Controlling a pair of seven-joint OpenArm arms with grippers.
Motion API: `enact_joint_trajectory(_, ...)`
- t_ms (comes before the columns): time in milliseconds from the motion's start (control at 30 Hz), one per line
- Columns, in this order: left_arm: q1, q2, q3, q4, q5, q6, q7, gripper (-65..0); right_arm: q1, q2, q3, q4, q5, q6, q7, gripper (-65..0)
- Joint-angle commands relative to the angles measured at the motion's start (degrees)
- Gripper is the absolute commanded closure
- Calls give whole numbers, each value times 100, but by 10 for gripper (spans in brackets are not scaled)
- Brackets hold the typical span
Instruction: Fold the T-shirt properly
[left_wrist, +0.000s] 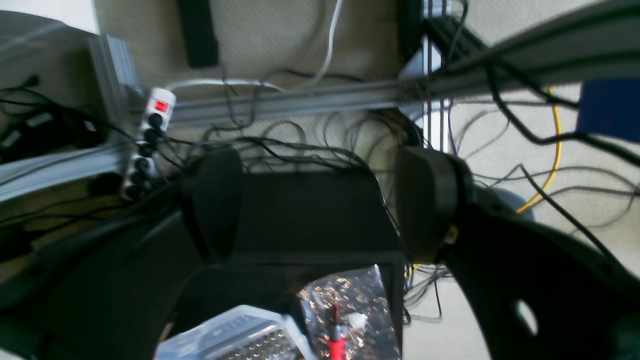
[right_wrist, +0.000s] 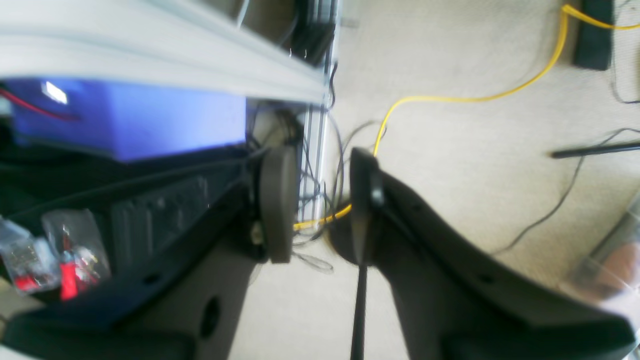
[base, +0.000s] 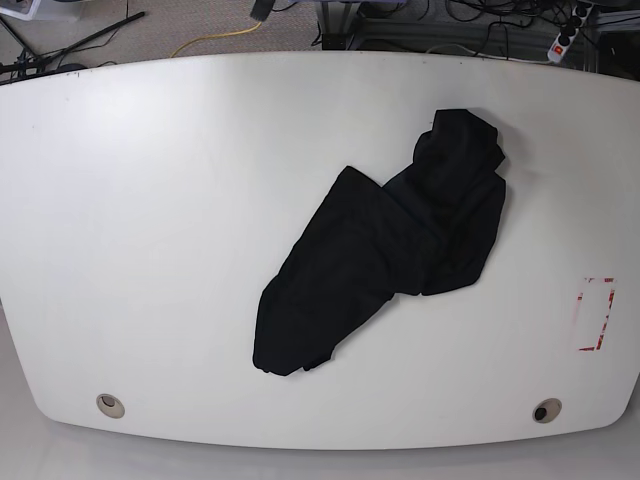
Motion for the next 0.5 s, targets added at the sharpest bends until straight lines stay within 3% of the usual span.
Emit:
enact_joint_trajectory(0,395,-20,-203,569,-21,32,-117,-440,-325,71,207,557,29,-17,-27,-173)
enact_joint_trajectory(267,1327,-20,-502,2213,-21,32,-117,-440,-1275,89,849,2465,21,-8,-572,-173)
enact_joint_trajectory(467,1749,-11,-546,3048,-21,32,-117,-442,-1459,89,911,3432,21,-8,-941,-173)
